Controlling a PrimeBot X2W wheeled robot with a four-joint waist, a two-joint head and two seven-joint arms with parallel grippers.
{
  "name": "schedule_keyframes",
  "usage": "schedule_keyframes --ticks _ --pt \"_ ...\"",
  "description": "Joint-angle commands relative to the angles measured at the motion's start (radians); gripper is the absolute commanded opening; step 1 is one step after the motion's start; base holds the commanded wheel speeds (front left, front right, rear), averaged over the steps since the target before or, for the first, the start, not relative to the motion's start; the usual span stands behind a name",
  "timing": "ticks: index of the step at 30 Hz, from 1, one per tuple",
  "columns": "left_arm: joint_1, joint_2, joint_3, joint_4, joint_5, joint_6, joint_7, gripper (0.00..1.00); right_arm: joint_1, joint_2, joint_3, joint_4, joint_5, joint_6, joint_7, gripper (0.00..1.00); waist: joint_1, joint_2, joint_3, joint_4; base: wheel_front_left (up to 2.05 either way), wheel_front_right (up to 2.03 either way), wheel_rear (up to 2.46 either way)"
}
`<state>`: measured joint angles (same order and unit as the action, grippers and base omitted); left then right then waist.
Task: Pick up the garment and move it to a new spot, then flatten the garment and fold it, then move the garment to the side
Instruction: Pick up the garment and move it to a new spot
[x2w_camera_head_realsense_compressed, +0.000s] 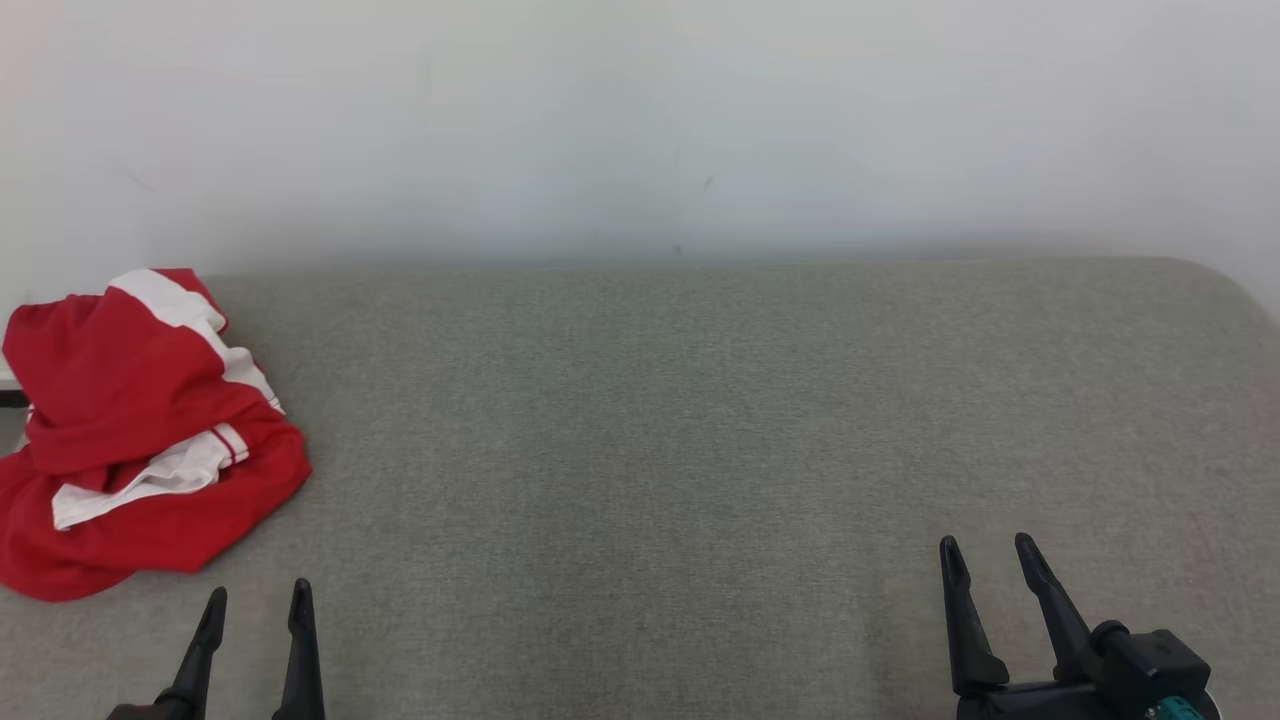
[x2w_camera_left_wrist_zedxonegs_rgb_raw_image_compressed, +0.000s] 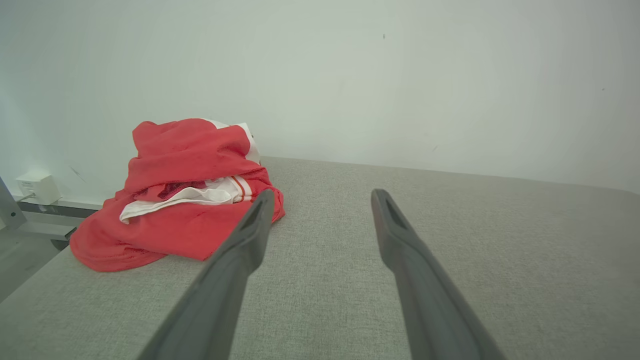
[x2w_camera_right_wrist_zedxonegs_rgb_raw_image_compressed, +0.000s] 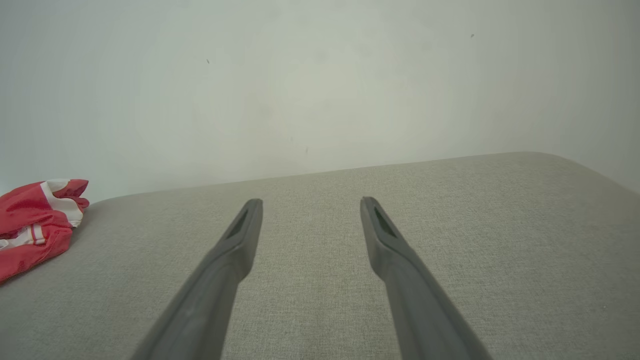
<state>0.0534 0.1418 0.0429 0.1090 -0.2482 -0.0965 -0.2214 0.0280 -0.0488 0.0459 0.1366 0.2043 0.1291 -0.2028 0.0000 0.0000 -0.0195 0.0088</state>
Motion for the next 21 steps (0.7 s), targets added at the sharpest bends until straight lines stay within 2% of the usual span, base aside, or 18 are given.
schedule_keyframes --ticks 1,9,21 --pt "-0.013 0.007 -0.003 0.002 -0.006 0.003 0.002 1.0 0.01 -0.003 -0.002 0.0 0.011 0.003 -0.001 1.0 0.0 0.0 0.0 0.023 0.0 0.0 0.0" --pt "-0.019 0.017 -0.014 0.007 0.01 0.016 0.014 1.0 0.017 -0.003 0.002 0.006 0.016 0.003 -0.003 1.0 0.0 0.0 0.002 0.105 0.0 0.0 0.0" --pt "-0.009 0.035 -0.001 0.002 0.005 0.043 0.017 1.0 0.017 -0.003 0.006 0.017 0.021 0.002 -0.007 1.0 0.0 0.0 0.013 0.275 0.0 0.0 0.0"
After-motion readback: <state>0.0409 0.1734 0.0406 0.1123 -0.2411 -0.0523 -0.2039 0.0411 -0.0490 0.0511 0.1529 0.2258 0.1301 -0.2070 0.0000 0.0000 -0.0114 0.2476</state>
